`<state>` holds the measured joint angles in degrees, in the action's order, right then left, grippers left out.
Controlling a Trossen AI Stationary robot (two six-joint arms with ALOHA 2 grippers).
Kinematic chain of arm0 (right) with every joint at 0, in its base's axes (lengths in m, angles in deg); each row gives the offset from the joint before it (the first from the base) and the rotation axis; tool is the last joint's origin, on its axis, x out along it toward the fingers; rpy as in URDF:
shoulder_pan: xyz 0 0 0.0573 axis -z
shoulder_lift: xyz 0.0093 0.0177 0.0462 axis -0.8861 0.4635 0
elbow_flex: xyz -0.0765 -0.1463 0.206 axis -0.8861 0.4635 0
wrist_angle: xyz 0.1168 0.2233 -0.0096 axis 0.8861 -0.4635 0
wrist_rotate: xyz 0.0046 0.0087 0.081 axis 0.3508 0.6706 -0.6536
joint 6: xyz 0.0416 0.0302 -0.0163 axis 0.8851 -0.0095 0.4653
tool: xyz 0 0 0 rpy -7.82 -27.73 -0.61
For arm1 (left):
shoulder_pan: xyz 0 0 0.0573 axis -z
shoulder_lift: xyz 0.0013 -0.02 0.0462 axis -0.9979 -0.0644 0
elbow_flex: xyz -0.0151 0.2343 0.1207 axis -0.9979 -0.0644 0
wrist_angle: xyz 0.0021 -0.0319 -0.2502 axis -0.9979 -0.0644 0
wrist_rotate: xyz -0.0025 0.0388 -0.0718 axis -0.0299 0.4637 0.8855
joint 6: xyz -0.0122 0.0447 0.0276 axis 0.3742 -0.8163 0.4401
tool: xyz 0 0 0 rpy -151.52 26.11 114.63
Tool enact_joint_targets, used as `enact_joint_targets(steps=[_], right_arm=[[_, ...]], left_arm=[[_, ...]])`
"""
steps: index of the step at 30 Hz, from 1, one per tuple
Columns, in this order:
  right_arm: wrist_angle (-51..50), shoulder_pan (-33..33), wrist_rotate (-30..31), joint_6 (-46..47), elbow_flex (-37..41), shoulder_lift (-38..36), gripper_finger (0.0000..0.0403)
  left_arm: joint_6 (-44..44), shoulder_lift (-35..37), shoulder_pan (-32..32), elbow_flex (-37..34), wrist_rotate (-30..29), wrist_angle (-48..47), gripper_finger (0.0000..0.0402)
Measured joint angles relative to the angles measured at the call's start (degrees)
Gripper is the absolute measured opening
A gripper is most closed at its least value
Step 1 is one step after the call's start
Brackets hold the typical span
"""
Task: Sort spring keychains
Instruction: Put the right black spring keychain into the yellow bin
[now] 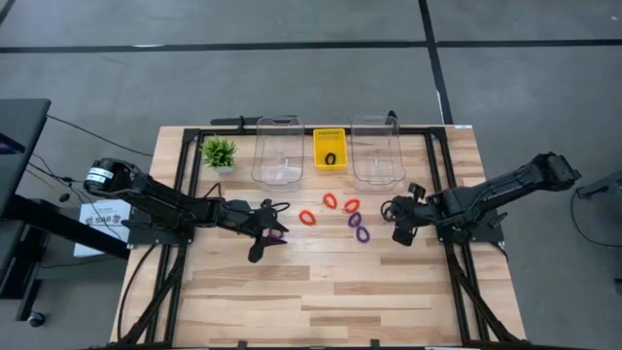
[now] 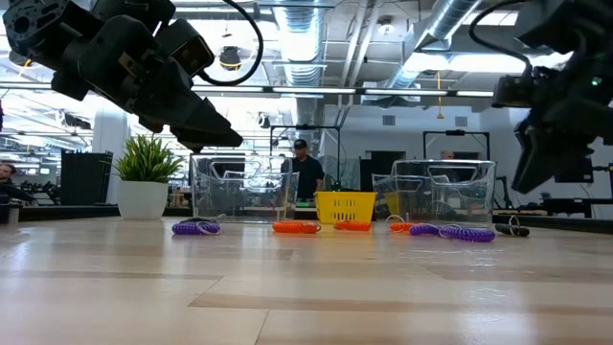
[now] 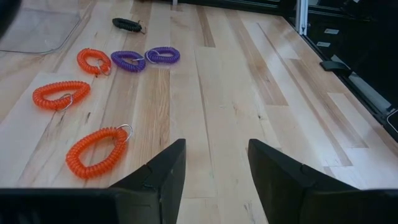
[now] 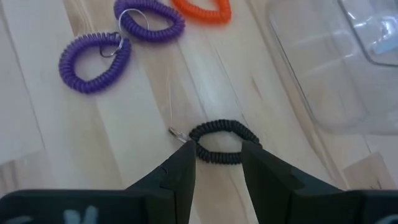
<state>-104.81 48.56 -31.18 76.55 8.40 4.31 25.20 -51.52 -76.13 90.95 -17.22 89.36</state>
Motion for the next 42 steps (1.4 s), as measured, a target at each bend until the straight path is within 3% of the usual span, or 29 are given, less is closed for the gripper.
enact_joint_targets(steps=[19, 33, 42], right_arm=[[4.68, 0.50, -0.84, -2.89, 0.46, 0.52, 0.0121], [8.20, 0.48, -1.49, -3.02, 0.46, 15.67, 0.0121], [10.23, 0.48, -1.03, -4.50, 0.33, 19.65, 0.0120]], left_arm=[[0.00, 0.00, 0.00, 0.00, 0.00, 0.00, 0.0172], [0.00, 0.00, 0.00, 0.00, -0.02, 0.02, 0.0172], [0.00, 0.00, 0.01, 0.00, -0.02, 0.04, 0.0172]])
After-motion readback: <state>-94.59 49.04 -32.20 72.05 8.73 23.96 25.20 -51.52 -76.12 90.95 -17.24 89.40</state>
